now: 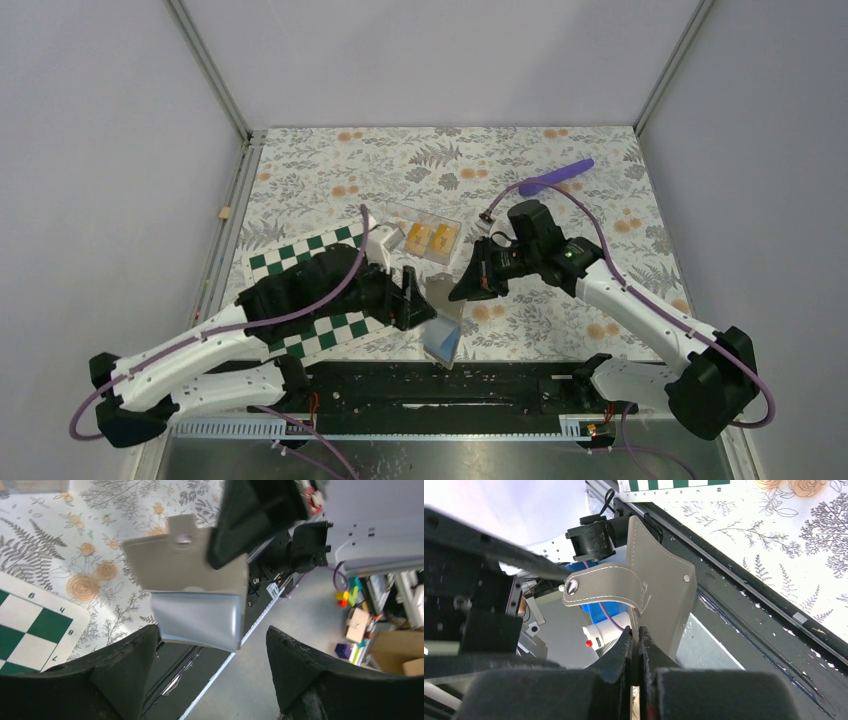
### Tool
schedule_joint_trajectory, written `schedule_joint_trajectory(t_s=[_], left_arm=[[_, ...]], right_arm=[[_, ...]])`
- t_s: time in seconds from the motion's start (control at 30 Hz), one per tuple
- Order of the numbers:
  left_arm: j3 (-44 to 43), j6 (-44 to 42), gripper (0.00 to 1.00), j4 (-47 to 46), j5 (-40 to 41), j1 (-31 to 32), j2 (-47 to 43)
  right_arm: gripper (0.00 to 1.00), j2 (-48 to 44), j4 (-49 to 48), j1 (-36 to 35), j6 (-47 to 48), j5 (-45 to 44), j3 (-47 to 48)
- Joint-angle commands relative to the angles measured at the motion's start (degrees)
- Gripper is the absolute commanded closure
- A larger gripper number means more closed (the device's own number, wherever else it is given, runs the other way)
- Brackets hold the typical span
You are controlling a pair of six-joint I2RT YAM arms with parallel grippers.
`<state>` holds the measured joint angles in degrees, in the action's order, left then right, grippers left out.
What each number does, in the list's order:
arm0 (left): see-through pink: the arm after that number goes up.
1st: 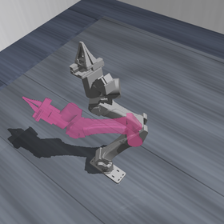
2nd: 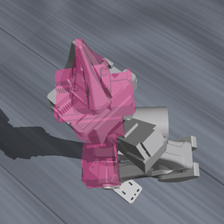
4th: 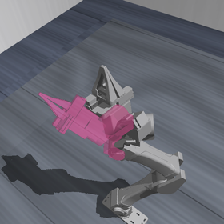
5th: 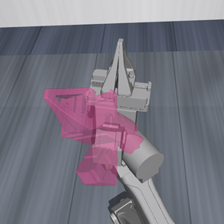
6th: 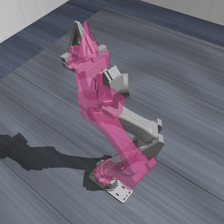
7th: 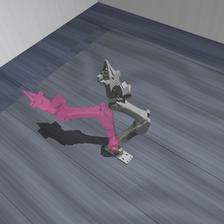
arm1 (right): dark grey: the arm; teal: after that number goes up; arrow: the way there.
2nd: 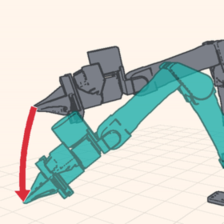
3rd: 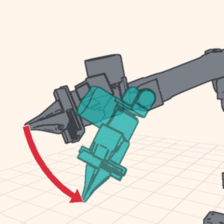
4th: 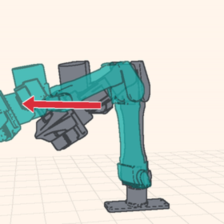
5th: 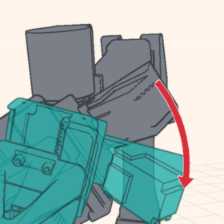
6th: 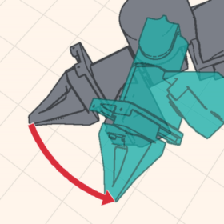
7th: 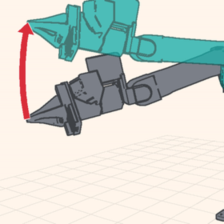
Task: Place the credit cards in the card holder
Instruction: Turn over the card slot in the card holder.
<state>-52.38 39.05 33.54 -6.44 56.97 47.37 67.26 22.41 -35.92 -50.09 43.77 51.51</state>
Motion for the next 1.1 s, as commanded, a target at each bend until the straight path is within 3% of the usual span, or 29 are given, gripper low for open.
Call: schedule_joint_trajectory(t_s=[0.0,0.4,0.87,1.07], left_arm=[[-6.6,-4.2,0.2,6.4,12.1,8.8,5.4],[-11.2,-3.3,0.21,9.0,21.8,20.7,16.5],[-7.6,-3.2,0.32,9.3,22.9,22.6,19.6],[-7.0,-2.5,0.38,12.5,27.8,22.5,18.2]], right_arm=[[1.0,0.6,1.9,0.2,0.7,-1.5,2.9],[1.0,1.3,3.1,0.2,0.7,-2.1,2.8],[1.0,1.6,3.2,0.2,1.2,-1.3,2.7],[1.0,1.6,3.1,0.2,1.9,-0.1,2.5]])
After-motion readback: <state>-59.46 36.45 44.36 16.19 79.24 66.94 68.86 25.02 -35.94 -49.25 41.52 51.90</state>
